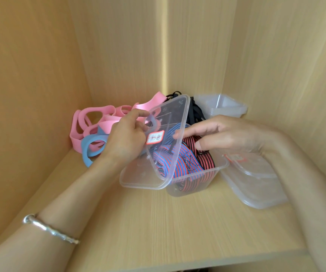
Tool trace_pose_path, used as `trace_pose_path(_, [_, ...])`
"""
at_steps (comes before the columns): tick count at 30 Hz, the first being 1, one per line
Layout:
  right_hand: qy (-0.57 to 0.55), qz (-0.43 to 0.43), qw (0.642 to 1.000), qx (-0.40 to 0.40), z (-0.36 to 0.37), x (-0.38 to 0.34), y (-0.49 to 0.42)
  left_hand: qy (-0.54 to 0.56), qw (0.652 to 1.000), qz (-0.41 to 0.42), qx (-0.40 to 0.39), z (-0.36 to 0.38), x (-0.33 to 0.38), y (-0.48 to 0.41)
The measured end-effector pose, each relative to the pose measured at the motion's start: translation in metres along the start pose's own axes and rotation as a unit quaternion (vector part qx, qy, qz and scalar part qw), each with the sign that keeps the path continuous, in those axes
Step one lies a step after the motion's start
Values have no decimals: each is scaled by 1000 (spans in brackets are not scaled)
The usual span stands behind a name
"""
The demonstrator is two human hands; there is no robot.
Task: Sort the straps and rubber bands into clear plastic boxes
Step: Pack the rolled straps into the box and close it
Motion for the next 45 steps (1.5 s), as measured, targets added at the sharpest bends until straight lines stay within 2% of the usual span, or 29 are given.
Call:
trace_pose_path(5, [44, 26, 999, 2, 0, 11, -6, 10, 1000, -5, 6, -3, 1, 0])
trace_pose_path(9, [10, 14, 1000, -2, 1, 6, -4, -4, 1000, -8, 11, -5, 5, 3])
trace_pose_path(17, [8, -4, 998, 64, -1, 1, -12, -76, 994, 6, 81, -21, 11, 7])
trace_pose_path(23, [11, 11, 995, 97, -2, -1, -16, -76, 992, -1, 103, -32, 5, 3])
trace_pose_path(27, [61, 9, 989, 136, 2, -8, -14, -56, 994, -12, 94, -35, 5, 4])
trace_pose_path(31, [187, -7, 957, 221, -2, -23, -7, -56, 994, 1, 90, -33, 3, 2])
trace_pose_path(33, [172, 2, 962, 212, 0, -29, -4, -63, 994, 12, 89, -32, 3, 2])
trace_pose_path(37, [161, 63, 975, 139, 10, -34, -4, -95, 992, -4, 78, -29, -1, -2])
trace_pose_path(40, [184, 105, 966, 148, 9, -38, -6, -119, 990, -4, 73, -32, -1, -4])
trace_pose_path(45, [206, 189, 951, 128, 10, -44, -6, -6, 997, -10, 81, -39, -4, -4])
Point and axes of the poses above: each hand's wrist, its own y-axis away from the middle knuckle, its own z-axis out of the palm, x = y × z, the point moved 5 cm from there along -y, towards the middle knuckle, and after that the axes turned 11 degrees about -x, right-handed, at the moved point
